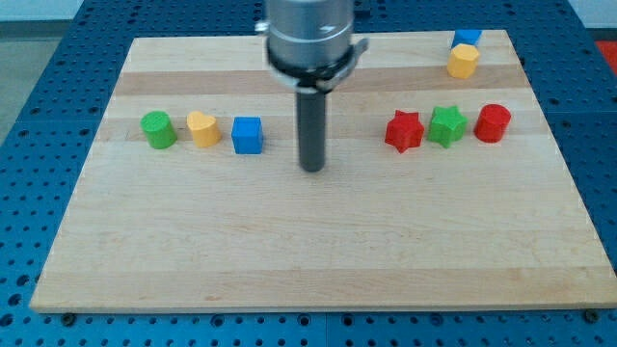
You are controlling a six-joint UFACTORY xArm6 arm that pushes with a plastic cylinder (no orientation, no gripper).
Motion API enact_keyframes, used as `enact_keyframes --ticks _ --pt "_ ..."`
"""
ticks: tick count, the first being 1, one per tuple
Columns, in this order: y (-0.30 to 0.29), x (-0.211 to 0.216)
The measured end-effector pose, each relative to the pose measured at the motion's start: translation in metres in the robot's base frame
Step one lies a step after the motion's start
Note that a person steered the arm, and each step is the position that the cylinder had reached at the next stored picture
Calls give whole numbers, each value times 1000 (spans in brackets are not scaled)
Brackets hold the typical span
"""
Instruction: Push the cube towards the top right side of the board
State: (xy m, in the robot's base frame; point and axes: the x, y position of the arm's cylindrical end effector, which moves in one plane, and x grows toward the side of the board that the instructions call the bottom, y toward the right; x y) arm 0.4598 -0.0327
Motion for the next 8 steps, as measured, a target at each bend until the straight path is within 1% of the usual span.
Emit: enact_keyframes --ticks 1,2,4,6,7,8 --pt "-47 1" --pt "-62 -8" --pt "-64 -51" --pt "-66 -107" --pt "-76 -127" --pt "-105 -135"
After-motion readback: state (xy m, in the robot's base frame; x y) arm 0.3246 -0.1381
